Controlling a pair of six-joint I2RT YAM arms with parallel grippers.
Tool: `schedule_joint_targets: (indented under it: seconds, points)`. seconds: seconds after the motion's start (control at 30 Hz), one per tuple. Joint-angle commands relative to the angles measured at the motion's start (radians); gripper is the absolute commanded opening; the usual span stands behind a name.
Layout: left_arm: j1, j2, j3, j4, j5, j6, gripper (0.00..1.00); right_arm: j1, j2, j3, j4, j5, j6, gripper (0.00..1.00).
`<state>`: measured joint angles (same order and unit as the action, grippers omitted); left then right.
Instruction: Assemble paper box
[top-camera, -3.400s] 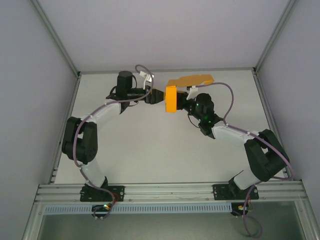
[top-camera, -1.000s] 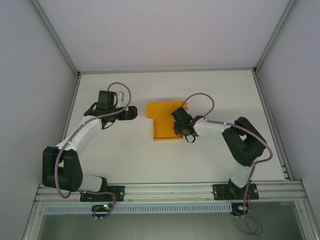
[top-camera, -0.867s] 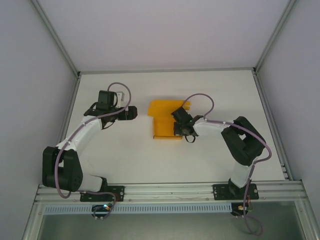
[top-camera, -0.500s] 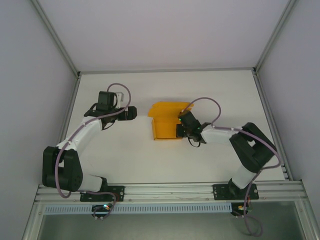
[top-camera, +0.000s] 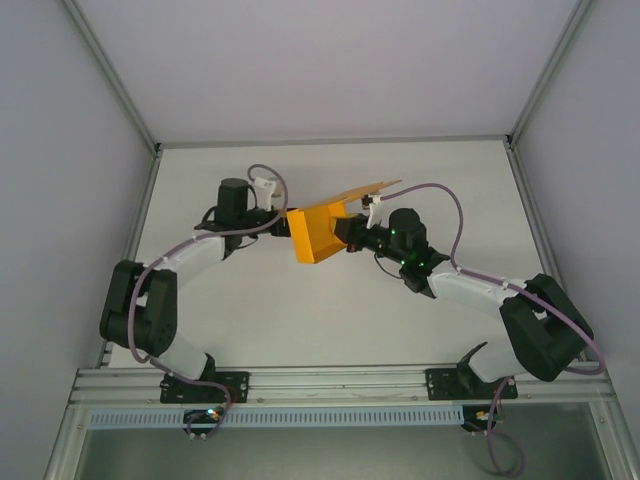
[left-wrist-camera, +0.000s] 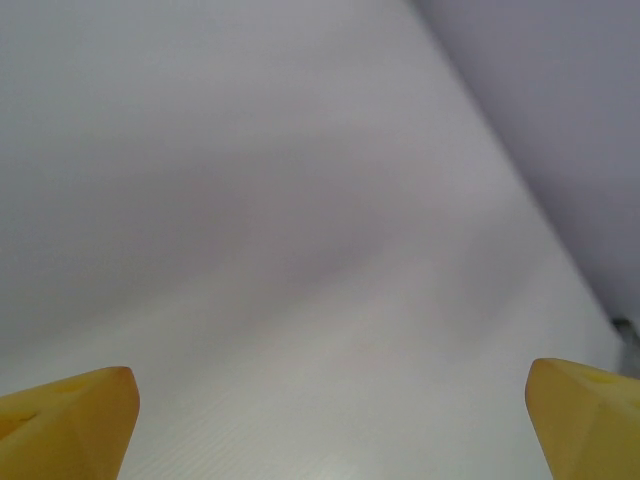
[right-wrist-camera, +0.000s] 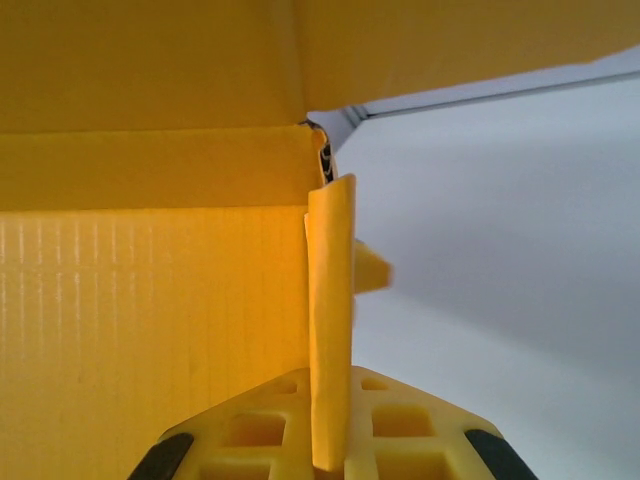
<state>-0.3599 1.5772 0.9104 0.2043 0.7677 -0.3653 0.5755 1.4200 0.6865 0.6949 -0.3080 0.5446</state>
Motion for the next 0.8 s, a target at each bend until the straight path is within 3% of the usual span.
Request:
schedule_joint_targets:
  seconds: [0.0,0.17,0.4,0.6,0.77]
  points:
    - [-0.010,0.035,0.028,0.215,0.214,-0.066,1.00,0.009,-0.002,0.002,0.105,-0.072,0.005,0.00]
    - [-0.047,0.056,0.059,0.187,0.282,-0.013,1.00,0.013,-0.008,0.019,0.096,-0.037,0.002,0.00]
    - [-0.094,0.058,0.096,0.239,0.321,-0.031,1.00,0.061,0.008,0.081,-0.131,0.116,-0.105,0.00]
    - [-0.119,0.049,0.145,0.245,0.344,-0.033,1.00,0.135,0.043,0.178,-0.396,0.372,-0.203,0.02]
    - [-0.140,0.018,0.168,0.200,0.326,-0.019,1.00,0.199,0.125,0.327,-0.682,0.671,-0.243,0.05]
